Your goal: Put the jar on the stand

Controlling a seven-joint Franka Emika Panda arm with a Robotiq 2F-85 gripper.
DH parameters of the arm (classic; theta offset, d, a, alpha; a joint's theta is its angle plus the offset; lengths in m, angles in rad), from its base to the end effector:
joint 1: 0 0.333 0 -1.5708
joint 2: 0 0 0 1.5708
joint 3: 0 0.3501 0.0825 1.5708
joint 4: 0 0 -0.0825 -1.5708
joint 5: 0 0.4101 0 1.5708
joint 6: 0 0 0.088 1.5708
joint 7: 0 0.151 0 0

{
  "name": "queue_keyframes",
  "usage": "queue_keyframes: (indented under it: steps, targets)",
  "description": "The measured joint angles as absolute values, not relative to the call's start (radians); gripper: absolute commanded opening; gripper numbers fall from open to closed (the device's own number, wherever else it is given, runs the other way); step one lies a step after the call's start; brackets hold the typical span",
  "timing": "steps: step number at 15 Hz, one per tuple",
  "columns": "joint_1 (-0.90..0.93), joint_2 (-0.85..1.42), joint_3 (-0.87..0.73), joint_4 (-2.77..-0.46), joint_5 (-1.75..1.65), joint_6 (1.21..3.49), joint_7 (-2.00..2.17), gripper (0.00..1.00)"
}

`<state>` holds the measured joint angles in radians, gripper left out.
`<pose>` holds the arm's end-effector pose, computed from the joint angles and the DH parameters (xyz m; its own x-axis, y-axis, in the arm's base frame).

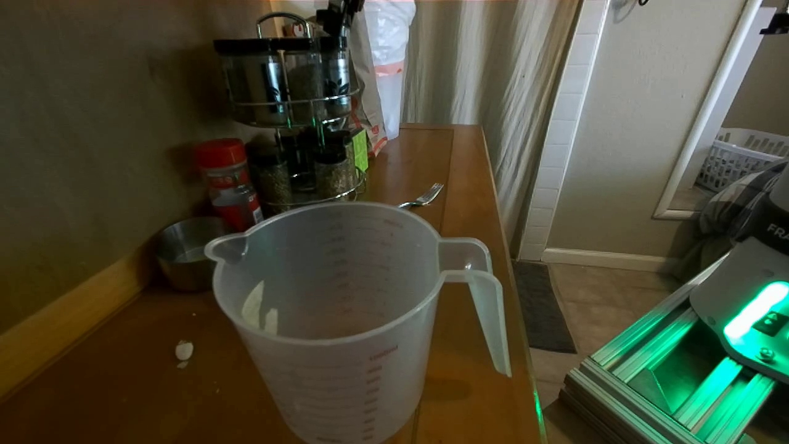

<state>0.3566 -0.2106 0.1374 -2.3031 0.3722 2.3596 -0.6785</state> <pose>0.4589 0.2670 0.4384 0.5607 0.7468 0.3578 0.8154 -0.5731 -0.0817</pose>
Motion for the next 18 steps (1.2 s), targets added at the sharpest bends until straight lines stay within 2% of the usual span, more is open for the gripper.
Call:
queue_keyframes:
  steps: [1, 2, 3, 7, 14, 18]
  targets:
    - [0.356, -0.211, 0.137, -2.301, 0.372, 2.349, -0.680, 0.24]
    - [0.356, -0.211, 0.137, -2.300, 0.372, 2.341, -0.681, 0.63]
    - [0.356, -0.211, 0.137, -2.299, 0.373, 2.336, -0.682, 0.75]
    - [0.357, -0.211, 0.138, -2.299, 0.382, 2.313, -0.684, 0.99]
    - [0.360, -0.217, 0.143, -2.290, 0.403, 2.292, -0.688, 1.00]
    - [0.363, -0.304, 0.165, -2.270, 0.397, 2.215, -0.676, 1.00]
